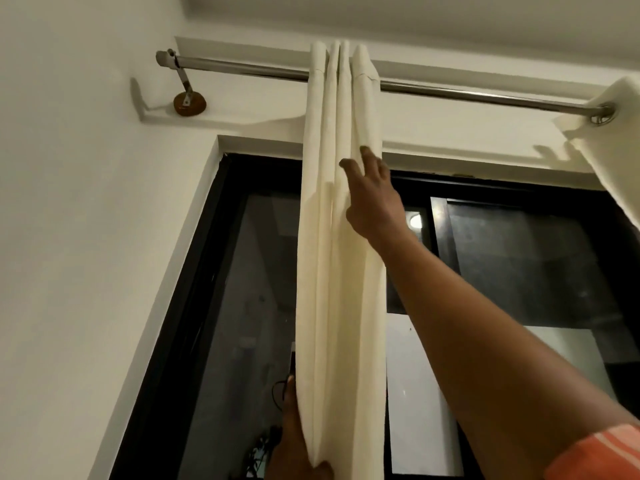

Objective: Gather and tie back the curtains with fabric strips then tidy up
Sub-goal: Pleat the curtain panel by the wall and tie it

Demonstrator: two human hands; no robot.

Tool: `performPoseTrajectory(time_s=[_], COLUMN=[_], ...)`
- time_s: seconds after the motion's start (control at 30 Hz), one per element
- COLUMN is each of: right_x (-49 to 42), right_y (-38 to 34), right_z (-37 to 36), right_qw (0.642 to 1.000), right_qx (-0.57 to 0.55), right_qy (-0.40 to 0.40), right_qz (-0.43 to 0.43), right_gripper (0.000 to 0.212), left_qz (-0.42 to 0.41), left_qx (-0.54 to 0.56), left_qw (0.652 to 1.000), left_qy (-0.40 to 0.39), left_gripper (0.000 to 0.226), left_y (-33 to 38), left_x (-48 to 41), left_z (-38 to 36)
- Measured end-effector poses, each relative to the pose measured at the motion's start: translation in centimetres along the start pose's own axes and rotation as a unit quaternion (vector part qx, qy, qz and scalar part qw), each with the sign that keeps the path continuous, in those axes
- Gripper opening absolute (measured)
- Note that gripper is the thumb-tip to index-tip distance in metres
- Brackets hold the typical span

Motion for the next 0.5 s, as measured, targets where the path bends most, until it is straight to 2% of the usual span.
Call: performPoseTrajectory(time_s=[0.1,0.23,0.37,0.5], right_x=[-0.9,-1.0,-1.5,-2.2], right_y=[1.2,1.6,-0.2,-1.5], right_z=[0.0,-0.7,-0.9,-0.7], right_qw=[0.997,0.994,0.998,0.994], right_qx=[-0.032,-0.023,0.026,0.083], right_qy=[-0.019,-0.05,-0.034,-0.01], right_qz=[-0.071,-0.099,-0.042,0.065], right_gripper=[0.075,0.062,0.055,0.056], left_qz=[-0.015,-0.111,-0.221,-0.257], left_qx=[-0.007,-0.032,-0.095,-0.198], left_qw=[0.999,0.993,0.968,0.94], left_qy=[-0.044,0.029,0.077,0.105], left_gripper=[0.11,0.107,0.104,0.101], left_y=[1.4,9.2,18.5,23.4], left_x=[0.1,-2.1,-6.4,-9.3], left_z=[-1.1,0.2,1.5,2.6])
Point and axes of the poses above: each hand's wrist, its own x-axis away from the middle knuckle, its own z-axis out of the back of the hand, y = z × x, the point moved 7 cm from there along -x, towards the middle knuckle, and after that the axes turned 5 degrees about z, right-handed, at the moved point
